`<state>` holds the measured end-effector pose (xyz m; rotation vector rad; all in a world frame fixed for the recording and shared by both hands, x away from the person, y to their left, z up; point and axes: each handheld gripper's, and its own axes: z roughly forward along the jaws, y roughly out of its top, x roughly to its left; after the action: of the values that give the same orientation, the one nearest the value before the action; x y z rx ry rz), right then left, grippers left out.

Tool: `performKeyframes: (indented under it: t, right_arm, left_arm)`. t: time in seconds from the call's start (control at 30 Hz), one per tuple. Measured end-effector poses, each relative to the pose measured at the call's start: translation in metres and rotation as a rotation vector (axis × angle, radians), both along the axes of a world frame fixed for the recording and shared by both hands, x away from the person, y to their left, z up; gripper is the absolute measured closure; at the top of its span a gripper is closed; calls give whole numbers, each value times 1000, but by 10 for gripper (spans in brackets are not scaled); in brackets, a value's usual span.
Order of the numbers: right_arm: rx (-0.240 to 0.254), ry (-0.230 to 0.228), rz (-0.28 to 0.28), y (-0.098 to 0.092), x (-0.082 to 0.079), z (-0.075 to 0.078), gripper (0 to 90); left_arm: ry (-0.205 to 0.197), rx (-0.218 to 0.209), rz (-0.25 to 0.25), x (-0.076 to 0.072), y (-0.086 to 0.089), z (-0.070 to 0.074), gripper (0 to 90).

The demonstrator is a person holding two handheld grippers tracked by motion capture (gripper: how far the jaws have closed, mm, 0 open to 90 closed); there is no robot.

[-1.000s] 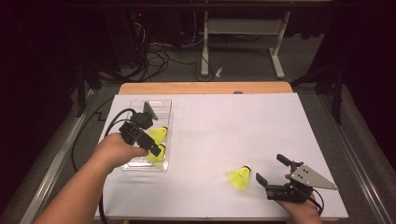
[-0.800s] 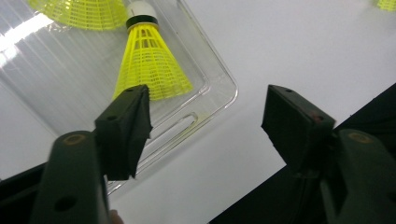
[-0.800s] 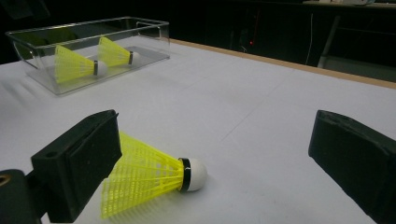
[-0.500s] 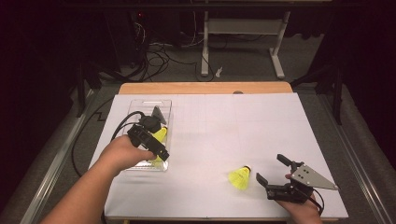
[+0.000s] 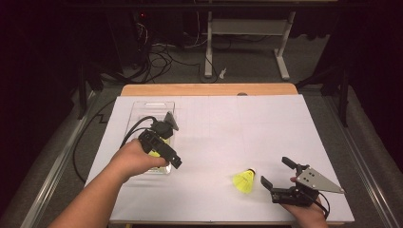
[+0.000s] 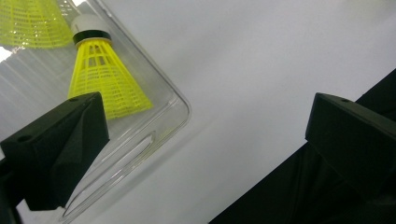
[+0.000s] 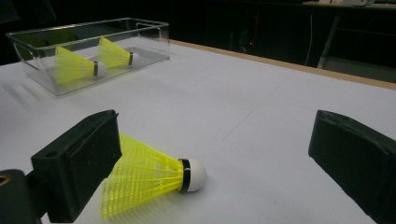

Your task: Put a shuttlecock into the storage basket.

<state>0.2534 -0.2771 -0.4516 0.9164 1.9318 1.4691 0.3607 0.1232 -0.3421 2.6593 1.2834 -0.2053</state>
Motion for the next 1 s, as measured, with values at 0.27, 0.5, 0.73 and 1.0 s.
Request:
performKeyframes:
  t: [0.27,0.5,0.73,1.0]
  right_arm:
    - [0,1,0,0,0,0,31]
    - [1,0,1,0,0,0,31]
    - [3,-3,1,-1,0,1,32]
    - [0,-2,6,1,1,0,32]
  left_arm:
    - [-2,-11,-39,-4,-13,-2,8]
    - [-4,-22,-62,-6,-24,-4,8]
    - [-4,-28,-85,-8,-37,-6,8]
    - [-10,-34,-122,-11,-56,-11,8]
